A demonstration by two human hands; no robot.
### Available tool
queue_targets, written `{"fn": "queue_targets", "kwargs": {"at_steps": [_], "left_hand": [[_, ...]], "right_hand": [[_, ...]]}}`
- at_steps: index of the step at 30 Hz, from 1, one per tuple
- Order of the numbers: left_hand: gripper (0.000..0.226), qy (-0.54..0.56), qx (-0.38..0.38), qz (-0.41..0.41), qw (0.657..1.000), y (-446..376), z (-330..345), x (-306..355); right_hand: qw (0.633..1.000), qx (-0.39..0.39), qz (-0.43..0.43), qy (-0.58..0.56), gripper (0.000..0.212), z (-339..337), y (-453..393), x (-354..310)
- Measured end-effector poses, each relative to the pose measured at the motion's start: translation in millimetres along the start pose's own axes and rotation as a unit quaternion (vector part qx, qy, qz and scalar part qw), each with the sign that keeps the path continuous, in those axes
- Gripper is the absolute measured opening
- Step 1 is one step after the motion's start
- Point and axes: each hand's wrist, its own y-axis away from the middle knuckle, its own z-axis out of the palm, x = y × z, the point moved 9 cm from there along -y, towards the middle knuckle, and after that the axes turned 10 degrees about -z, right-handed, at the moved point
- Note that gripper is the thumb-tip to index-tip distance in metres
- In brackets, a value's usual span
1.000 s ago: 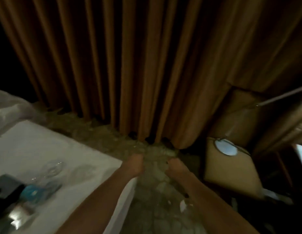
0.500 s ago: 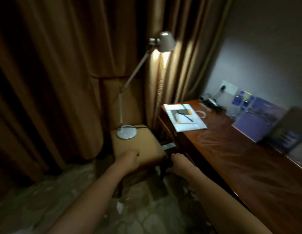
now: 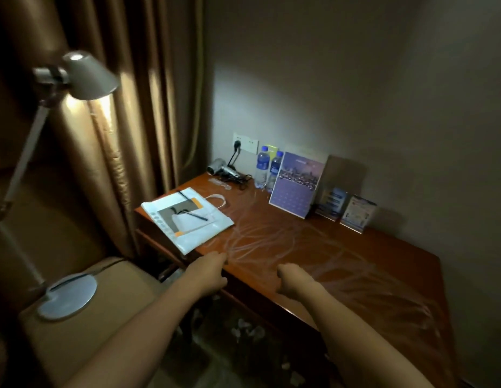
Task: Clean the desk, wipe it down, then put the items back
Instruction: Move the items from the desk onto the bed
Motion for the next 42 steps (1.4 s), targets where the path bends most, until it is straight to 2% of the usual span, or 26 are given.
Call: {"fn": "queue_targets", "kwargs": {"at_steps": [4, 8, 13, 19, 27, 32, 37, 42], "left_hand": [[0.039, -0.026, -0.012, 0.05, 0.998, -51.9, -12.7, 17.7], [0.038, -0.05, -0.023, 0.07, 0.996, -101.7, -14.3, 45.8], [0.045, -0.012, -0.047, 0.121, 0.992, -165.9, -4.8, 119.0], [0.053, -0.049, -0.075, 0.165, 0.982, -241.8, 31.3, 217.8], [0.062, -0.064, -0.058, 0.164, 0.983, -350.0, 33.3, 330.2], [0.07, -0.066, -0.059, 0.156, 0.984, -412.0, 17.7, 370.8], [0.074, -0.046, -0.054, 0.171, 0.983, -465.8, 13.1, 404.9], [0.089, 0.042, -0.052, 0.117, 0.991, -511.8, 31.8, 407.3]], "right_hand": [[0.998, 0.039, 0.021, -0.036, 0.043, -17.0, -28.2, 18.7], [0.996, 0.04, 0.058, -0.055, 0.04, -14.4, -32.2, 51.0], [0.979, 0.068, 0.146, -0.121, 0.04, -19.8, -27.6, 140.5], [0.942, 0.11, 0.25, -0.193, 0.042, -26.5, -32.2, 263.0], [0.935, 0.156, 0.258, -0.187, 0.043, -79.3, -76.0, 388.4], [0.94, 0.168, 0.26, -0.145, 0.048, -124.1, -102.3, 444.0], [0.924, 0.238, 0.274, -0.123, 0.063, -167.5, -133.0, 494.2], [0.895, 0.286, 0.264, -0.218, 0.067, -167.6, -168.2, 532.7]]}}
